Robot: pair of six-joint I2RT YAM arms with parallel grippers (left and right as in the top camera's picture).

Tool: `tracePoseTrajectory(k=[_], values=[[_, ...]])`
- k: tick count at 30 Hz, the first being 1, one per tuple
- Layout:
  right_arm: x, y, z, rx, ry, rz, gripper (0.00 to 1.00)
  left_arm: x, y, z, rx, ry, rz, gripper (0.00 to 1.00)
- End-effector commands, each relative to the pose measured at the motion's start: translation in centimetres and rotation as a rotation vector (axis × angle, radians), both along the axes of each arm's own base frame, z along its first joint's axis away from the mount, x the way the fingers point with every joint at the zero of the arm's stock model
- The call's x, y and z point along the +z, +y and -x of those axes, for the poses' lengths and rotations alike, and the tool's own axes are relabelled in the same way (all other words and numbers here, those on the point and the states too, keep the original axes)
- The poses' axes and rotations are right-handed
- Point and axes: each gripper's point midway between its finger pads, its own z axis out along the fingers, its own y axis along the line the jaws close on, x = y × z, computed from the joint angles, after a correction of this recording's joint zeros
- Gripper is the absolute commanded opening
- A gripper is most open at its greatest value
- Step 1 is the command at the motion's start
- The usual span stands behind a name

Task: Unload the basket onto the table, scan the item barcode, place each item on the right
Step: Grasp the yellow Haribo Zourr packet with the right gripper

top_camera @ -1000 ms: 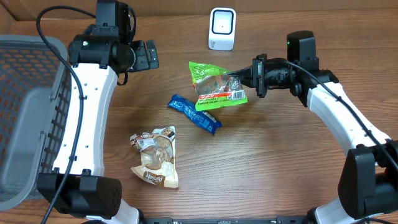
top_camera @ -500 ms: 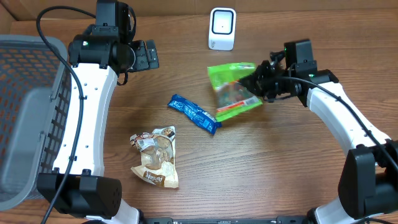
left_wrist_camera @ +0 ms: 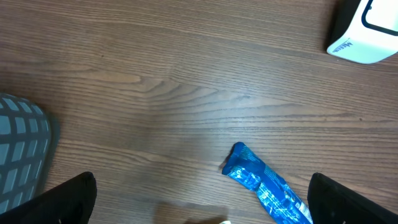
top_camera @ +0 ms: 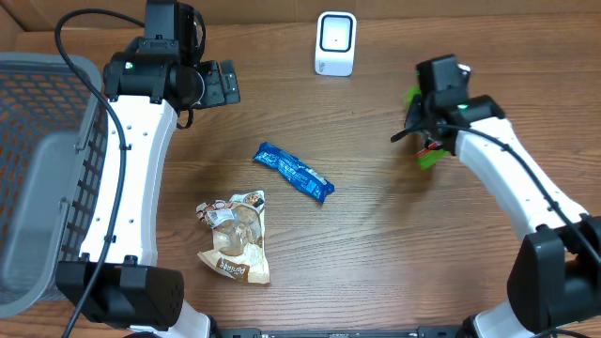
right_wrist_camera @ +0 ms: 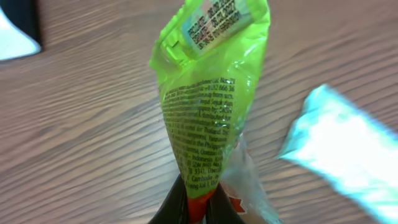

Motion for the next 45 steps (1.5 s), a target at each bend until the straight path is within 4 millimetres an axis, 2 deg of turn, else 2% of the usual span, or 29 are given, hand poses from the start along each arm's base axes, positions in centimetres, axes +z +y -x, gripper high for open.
tracePoseTrajectory(k=[1, 3, 7, 9, 11, 12, 13, 14, 19, 22, 25, 27, 29, 32, 38, 40, 45], values=[[2.8, 0.5, -0.1, 0.005, -0.087, 0.241, 0.04, 0.8, 0.1, -0.4, 0.0, -0.024, -0.008, 1.0], [1.8, 2.2, 0.2, 0.043, -0.073, 0.3, 0.04, 0.8, 0.1, -0.4, 0.001, -0.024, -0.008, 1.0], [-1.9, 5.2, 1.1, 0.127, -0.004, 0.397, 0.04, 0.8, 0.1, -0.4, -0.001, -0.024, -0.008, 1.0], [-3.8, 6.6, 1.6, 0.17, 0.032, 0.424, 0.19, 0.8, 0.0, -0.4, -0.001, -0.024, -0.008, 1.0], [-4.9, 8.6, 2.6, 0.226, 0.051, 0.422, 0.23, 0.8, 0.0, -0.4, -0.001, -0.024, -0.008, 1.0], [-5.0, 9.8, 3.1, 0.259, 0.054, 0.408, 0.29, 0.8, 0.0, -0.4, -0.001, -0.024, -0.008, 1.0], [-5.0, 11.2, 3.7, 0.297, 0.059, 0.388, 0.43, 0.8, 0.0, -0.4, -0.001, -0.024, -0.008, 1.0], [-4.8, 12.7, 4.4, 0.335, 0.062, 0.37, 0.54, 0.8, 0.0, -0.4, -0.001, -0.024, -0.008, 1.0], [-3.3, 19.8, 7.2, 0.508, 0.087, 0.22, 0.72, 0.8, 0.0, -0.4, -0.001, -0.024, -0.008, 1.0], [-1.4, 21.6, 7.7, 0.55, 0.109, 0.149, 0.76, 0.8, 0.0, -0.4, -0.002, -0.024, -0.008, 1.0], [1.4, 20.8, 6.7, 0.523, 0.109, 0.131, 0.76, 0.8, 0.0, -0.4, -0.001, -0.024, -0.008, 1.0], [3.6, 18.7, 5.4, 0.475, 0.122, 0.123, 0.77, 0.8, 0.0, -0.4, -0.001, -0.024, -0.008, 1.0], [3.9, 17.0, 4.7, 0.487, 0.154, 0.128, 0.84, 0.8, 0.0, -0.4, -0.001, -0.024, -0.008, 1.0], [2.6, 13.9, 4.6, 0.547, 0.267, 0.134, 0.91, 0.8, 0.0, -0.4, -0.001, -0.024, -0.008, 0.99], [-1.5, 8.9, 4.6, 0.571, 0.406, 0.09, 0.94, 0.8, 0.0, -0.4, -0.001, -0.024, -0.008, 1.0], [-2.9, 7.8, 4.6, 0.59, 0.425, 0.067, 0.94, 0.8, 0.0, -0.4, -0.001, -0.024, -0.008, 1.0], [-5.6, 6.9, 4.5, 0.661, 0.433, 0.007, 0.93, 0.8, 0.0, -0.4, -0.001, -0.024, -0.008, 1.0]])
